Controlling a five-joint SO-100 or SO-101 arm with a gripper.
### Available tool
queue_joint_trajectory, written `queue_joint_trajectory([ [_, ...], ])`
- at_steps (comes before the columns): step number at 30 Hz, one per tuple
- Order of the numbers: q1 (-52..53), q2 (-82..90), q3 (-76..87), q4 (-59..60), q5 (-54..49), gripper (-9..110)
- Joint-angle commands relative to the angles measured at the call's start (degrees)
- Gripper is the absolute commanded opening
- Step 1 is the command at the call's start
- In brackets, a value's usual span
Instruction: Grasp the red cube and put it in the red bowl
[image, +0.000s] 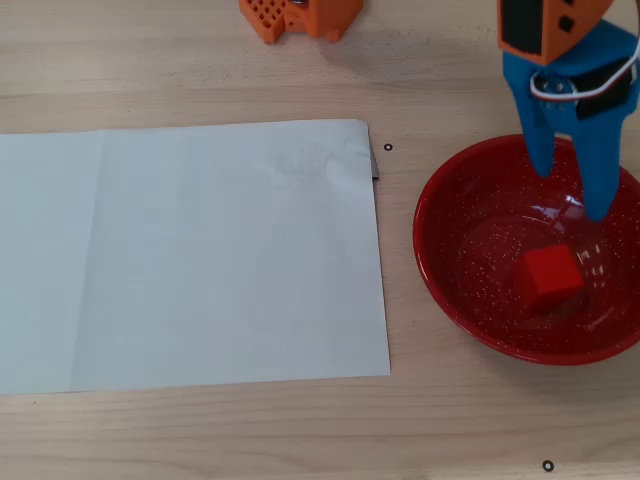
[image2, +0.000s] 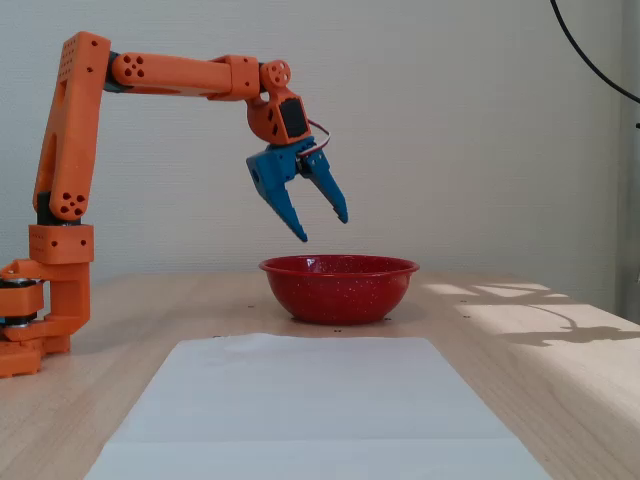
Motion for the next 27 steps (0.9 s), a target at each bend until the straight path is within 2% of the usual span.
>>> queue_joint_trajectory([
  [1, -3.5, 5.9, -8.8, 2.4, -1.8, 12],
  [3, -4.6, 7.4, -9.7, 4.0, -1.9, 1],
  [4, -5.1, 8.3, -9.9, 5.1, -1.9, 0],
  [12, -11.0, 19.5, -5.4, 9.1, 0.8, 0],
  [27, -25.1, 51.3, 27.0, 1.4, 7.4, 0],
])
